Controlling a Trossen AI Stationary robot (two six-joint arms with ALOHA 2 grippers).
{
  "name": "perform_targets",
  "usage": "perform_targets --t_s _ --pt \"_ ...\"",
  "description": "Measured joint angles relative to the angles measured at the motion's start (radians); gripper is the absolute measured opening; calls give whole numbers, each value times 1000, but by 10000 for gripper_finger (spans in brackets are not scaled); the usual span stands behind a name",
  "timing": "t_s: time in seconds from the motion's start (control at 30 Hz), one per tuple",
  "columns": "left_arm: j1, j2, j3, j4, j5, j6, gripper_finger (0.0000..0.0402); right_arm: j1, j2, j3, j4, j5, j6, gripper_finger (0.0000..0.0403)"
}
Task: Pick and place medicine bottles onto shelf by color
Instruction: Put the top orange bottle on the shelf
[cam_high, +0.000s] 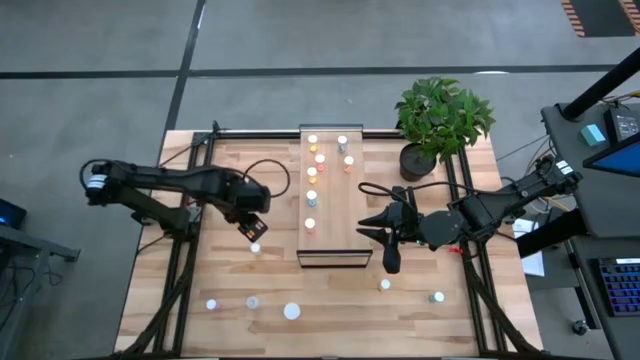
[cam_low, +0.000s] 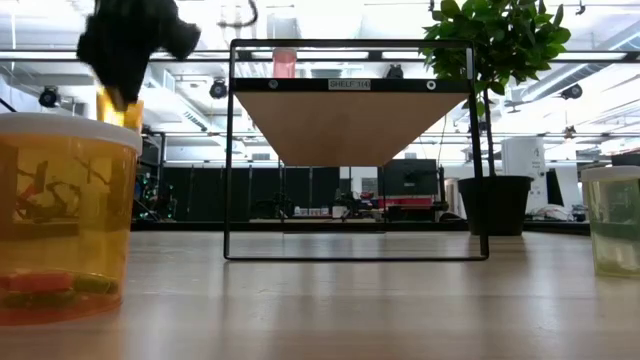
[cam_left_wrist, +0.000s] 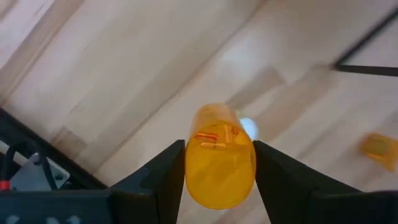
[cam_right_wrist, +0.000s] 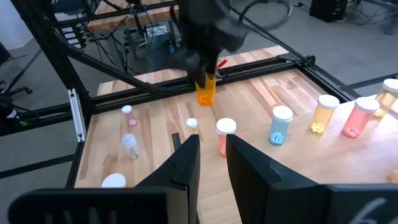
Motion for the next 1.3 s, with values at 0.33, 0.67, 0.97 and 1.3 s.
perform_targets --t_s 0.33,0.67,0.97,1.3 --pt "0 146 343 -109 43 134 161 0 0 0 -5 0 7 68" --pt "0 348 654 -192 -37 349 161 0 0 0 -11 1 18 68" --pt "0 438 727 -112 -151 473 161 0 0 0 -17 0 27 68" --pt "0 485 717 -46 -163 534 161 0 0 0 -16 0 42 68"
